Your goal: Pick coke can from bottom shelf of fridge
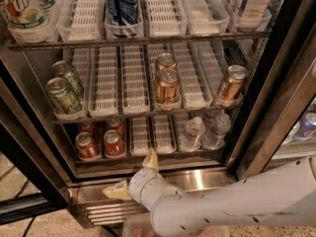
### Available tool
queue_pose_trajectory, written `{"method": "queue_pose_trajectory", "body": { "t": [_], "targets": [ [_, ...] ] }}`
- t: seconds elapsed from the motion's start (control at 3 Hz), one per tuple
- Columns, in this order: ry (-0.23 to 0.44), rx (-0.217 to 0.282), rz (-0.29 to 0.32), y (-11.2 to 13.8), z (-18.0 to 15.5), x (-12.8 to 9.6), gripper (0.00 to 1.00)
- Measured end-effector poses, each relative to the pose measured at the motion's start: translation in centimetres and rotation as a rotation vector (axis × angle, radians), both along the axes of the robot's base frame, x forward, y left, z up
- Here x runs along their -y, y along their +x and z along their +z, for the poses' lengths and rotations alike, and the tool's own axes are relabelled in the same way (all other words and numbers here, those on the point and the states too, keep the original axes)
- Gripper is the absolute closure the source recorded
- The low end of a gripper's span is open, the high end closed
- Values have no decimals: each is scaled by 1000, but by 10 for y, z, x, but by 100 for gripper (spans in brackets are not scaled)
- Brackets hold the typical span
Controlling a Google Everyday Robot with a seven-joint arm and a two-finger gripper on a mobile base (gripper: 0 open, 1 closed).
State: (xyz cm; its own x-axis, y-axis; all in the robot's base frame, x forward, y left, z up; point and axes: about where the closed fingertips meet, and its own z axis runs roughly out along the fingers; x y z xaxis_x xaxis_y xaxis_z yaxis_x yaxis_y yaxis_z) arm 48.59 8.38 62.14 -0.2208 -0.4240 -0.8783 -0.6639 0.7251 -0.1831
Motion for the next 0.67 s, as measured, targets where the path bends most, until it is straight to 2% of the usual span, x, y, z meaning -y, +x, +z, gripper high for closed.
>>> {"method": "queue_pose_trajectory", "body": {
  "t": [0.33,0.67],
  "targets": [
    [16,55,-51,13,13,8,0],
    [16,55,-51,13,13,8,0]
  ]
}}
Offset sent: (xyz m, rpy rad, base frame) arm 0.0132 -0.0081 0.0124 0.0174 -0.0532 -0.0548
